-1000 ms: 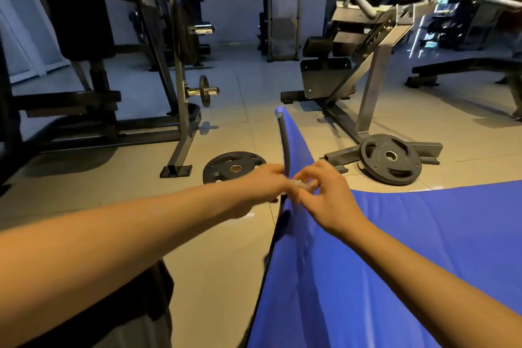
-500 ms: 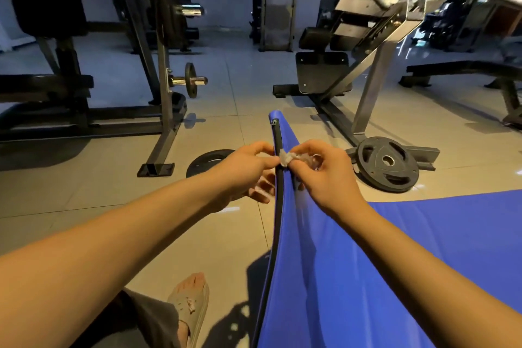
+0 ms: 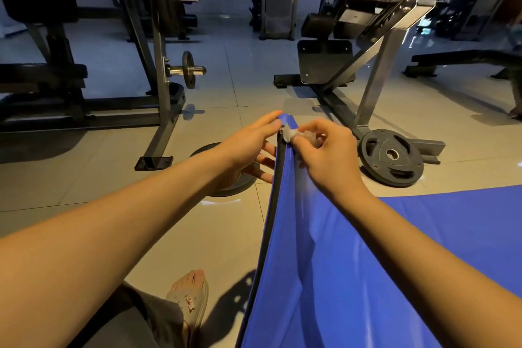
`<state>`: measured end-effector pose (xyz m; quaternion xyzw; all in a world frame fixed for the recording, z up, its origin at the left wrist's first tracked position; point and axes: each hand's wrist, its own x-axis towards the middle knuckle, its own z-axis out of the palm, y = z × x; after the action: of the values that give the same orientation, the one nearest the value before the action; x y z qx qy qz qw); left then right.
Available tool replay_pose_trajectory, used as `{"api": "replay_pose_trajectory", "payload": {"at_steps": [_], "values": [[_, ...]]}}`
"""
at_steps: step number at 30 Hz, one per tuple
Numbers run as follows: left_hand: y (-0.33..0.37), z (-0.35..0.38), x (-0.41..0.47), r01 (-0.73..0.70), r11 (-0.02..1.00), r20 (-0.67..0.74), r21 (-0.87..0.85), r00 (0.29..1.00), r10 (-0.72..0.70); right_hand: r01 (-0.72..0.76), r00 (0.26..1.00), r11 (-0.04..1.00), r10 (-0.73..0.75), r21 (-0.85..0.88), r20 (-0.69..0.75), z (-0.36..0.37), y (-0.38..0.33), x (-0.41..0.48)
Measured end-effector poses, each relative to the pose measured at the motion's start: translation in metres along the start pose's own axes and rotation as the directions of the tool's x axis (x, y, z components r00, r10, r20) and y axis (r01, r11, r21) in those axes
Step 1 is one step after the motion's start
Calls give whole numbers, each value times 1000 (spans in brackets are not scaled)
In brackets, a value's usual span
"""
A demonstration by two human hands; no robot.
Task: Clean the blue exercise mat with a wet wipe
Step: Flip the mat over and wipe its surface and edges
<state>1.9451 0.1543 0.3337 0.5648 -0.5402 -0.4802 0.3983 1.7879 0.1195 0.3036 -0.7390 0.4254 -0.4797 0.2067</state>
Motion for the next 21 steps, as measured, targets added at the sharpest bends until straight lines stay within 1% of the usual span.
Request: {"api": "replay_pose_trajectory", "payload": {"at_steps": [2, 3, 4, 6, 7, 8, 10, 12, 14, 16, 19, 20, 21], "values": [[-2, -2, 0, 12, 1000, -21, -10, 1000, -12, 9, 1000, 999, -9, 44, 2, 4, -4, -6], [-3, -4, 1, 25, 1000, -38, -14, 999, -26, 26, 999, 999, -28, 45, 33, 5, -6, -21], [-4, -6, 1, 41, 999, -54, -15, 998, -42, 54, 994, 998, -57, 28, 97, 7, -8, -41], [-5, -9, 2, 56, 998, -66, -4, 996, -56, 125, 959, 992, -118, -14, 259, 5, -13, -78], [-6, -9, 2, 46, 999, -63, 6, 997, -46, 157, 942, 987, -143, -23, 303, 4, -14, -85], [-7, -8, 2, 33, 999, -59, 20, 998, -32, 184, 942, 982, -166, -37, 290, 2, -13, -79], [-7, -6, 2, 21, 999, -50, 42, 999, -19, 216, 964, 973, -198, -86, 179, 3, -10, -46], [-6, -5, 0, 31, 999, -26, 21, 999, -31, 144, 989, 984, -139, -108, 54, 5, -9, -4], [-5, -5, -1, 43, 999, -8, -3, 999, -43, 79, 997, 995, -79, -67, -3, 7, -7, 18], [-4, -7, -2, 36, 999, -13, -21, 999, -36, 86, 996, 996, -85, -36, 31, 8, -10, 5], [-4, -11, -2, 57, 998, -31, -36, 998, -58, 145, 964, 989, -134, -30, 229, 8, -14, -49], [-5, -12, -1, 61, 998, -30, -27, 998, -62, 169, 951, 985, -154, -33, 267, 7, -14, -58], [-6, -11, -1, 59, 998, -29, -21, 998, -59, 183, 952, 982, -167, -38, 255, 6, -13, -57]]}}
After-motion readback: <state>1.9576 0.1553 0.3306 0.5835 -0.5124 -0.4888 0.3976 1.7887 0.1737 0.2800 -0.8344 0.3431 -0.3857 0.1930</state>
